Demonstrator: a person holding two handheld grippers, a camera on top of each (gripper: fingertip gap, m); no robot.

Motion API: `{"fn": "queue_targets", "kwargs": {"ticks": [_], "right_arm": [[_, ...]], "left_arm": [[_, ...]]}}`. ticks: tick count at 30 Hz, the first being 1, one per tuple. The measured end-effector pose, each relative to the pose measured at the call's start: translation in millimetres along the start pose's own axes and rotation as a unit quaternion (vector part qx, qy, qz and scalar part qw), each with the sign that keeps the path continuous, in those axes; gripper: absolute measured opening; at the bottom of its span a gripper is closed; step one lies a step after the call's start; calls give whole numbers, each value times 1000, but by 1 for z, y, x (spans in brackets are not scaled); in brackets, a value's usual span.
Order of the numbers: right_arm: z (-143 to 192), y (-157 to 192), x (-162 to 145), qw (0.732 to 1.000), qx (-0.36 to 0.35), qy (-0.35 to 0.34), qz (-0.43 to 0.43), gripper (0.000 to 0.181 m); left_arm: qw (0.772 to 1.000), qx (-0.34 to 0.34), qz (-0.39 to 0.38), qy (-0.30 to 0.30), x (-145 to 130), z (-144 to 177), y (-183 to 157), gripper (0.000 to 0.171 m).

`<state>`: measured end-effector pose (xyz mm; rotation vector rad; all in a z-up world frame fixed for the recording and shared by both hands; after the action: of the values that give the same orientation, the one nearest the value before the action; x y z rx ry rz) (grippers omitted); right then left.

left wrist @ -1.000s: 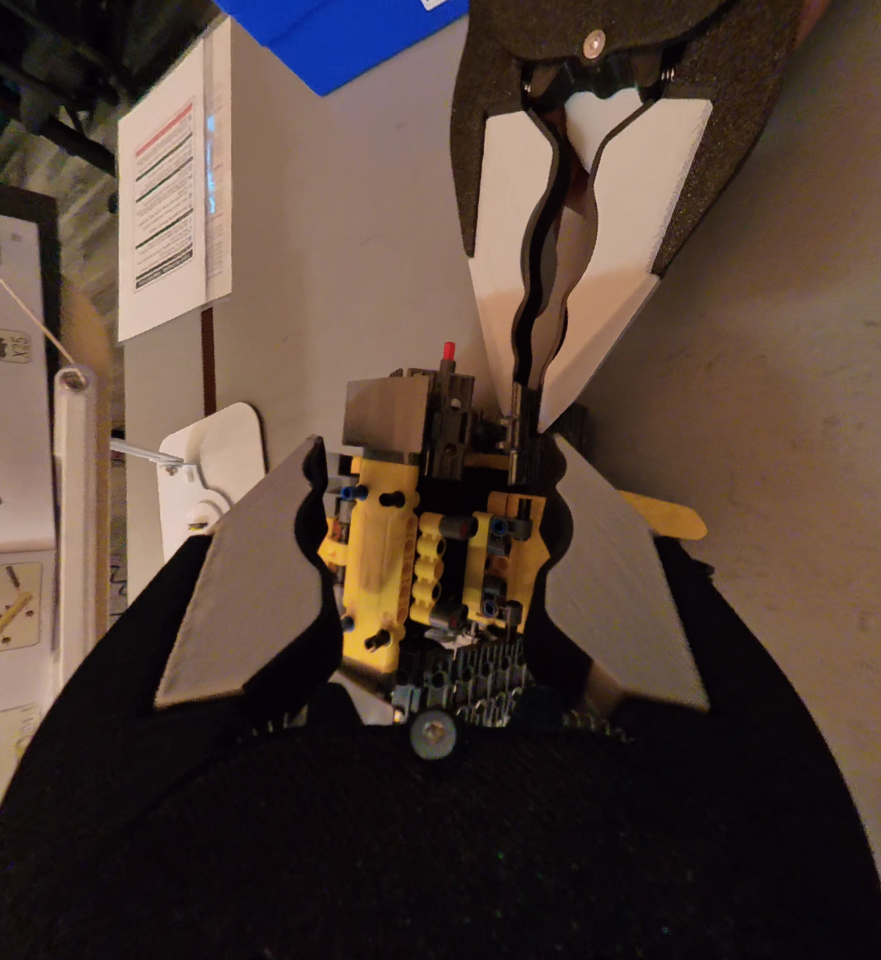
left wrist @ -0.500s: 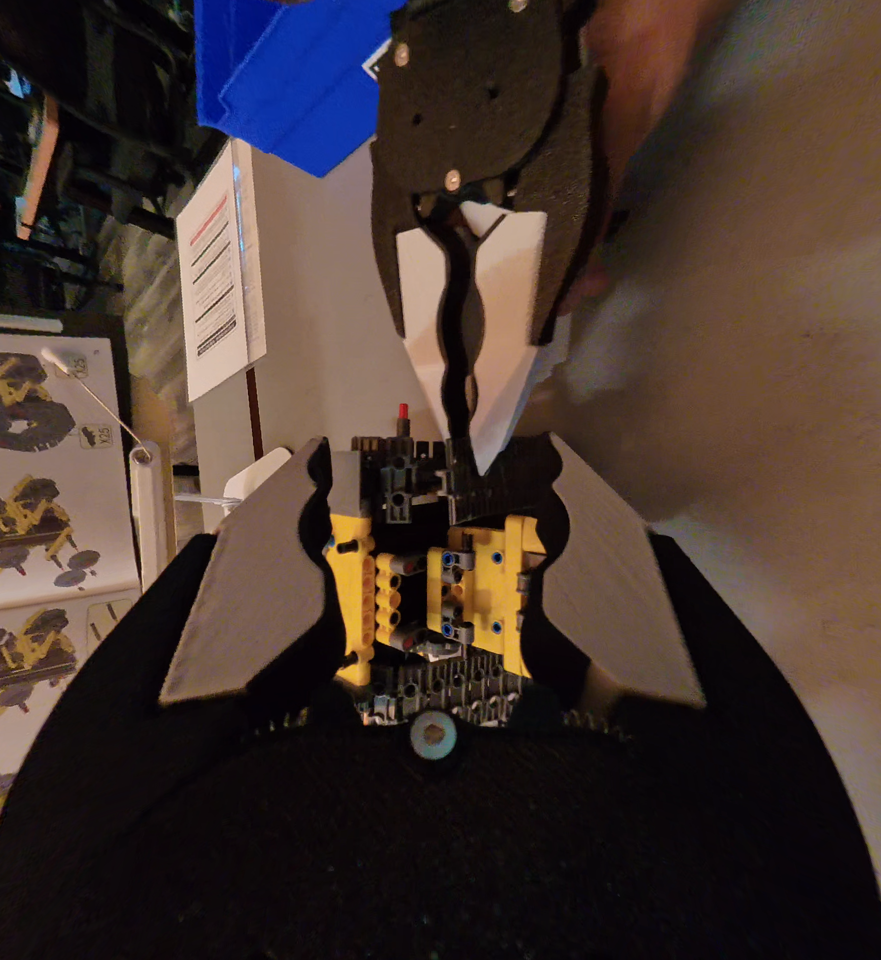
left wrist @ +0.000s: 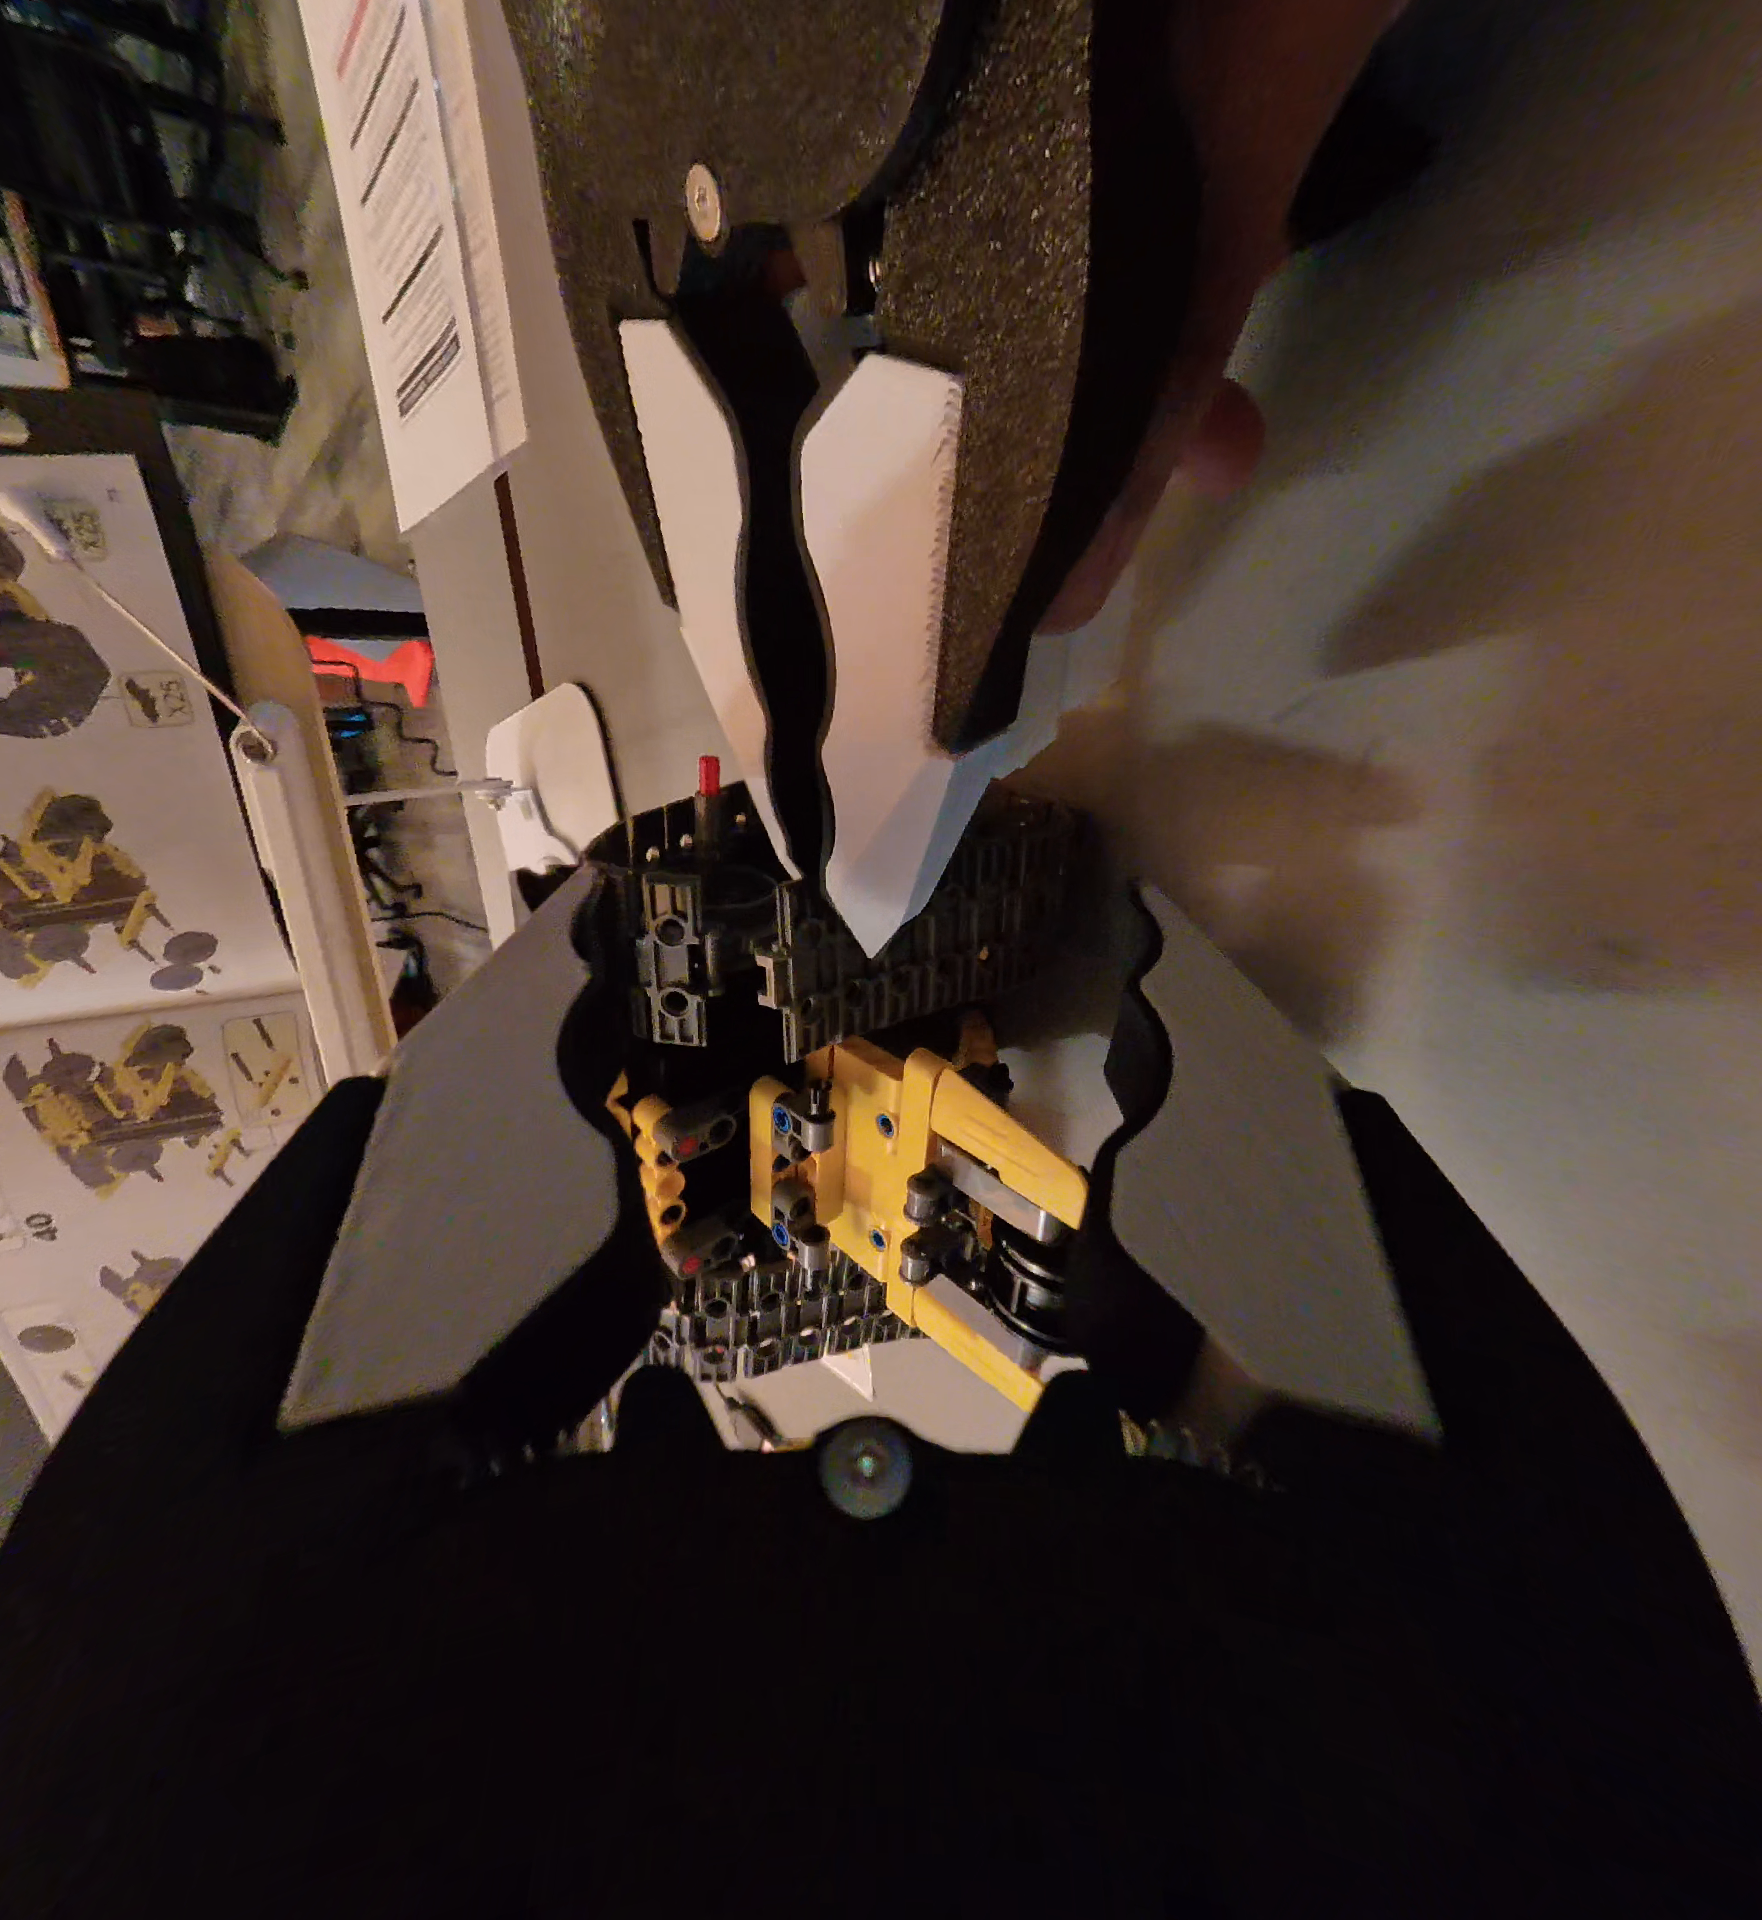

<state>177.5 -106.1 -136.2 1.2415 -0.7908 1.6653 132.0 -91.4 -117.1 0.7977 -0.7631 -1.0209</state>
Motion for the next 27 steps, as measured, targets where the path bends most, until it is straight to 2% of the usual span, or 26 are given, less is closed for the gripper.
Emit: {"fn": "queue_targets", "kwargs": {"ticks": [14,19,23,27], "right_arm": [[0,2,0,1000,3,-1,0,8],[0,2,1,1000,3,-4,1,8],[0,1,1,1000,-1,-4,-2,7],[0,0,0,1000,-5,-4,-5,7]], "left_arm": [[997,64,39,10,-16,-5,-7,94],[997,45,54,-7,-17,-10,-8,98],[998,33,57,-18,-16,-7,-8,88],[997,29,62,-21,-17,-6,-7,87]]}}
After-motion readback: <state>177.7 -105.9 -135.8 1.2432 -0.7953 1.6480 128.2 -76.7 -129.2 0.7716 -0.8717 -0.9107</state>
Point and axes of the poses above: each gripper's, where its closed fingertips meet, z back along the fingers, x out of its top, y = z × x across the jaws, the point moved 5 cm from there along z, back along the fingers, and after that the axes turned 12 degrees about x, right-handed, at the moved point
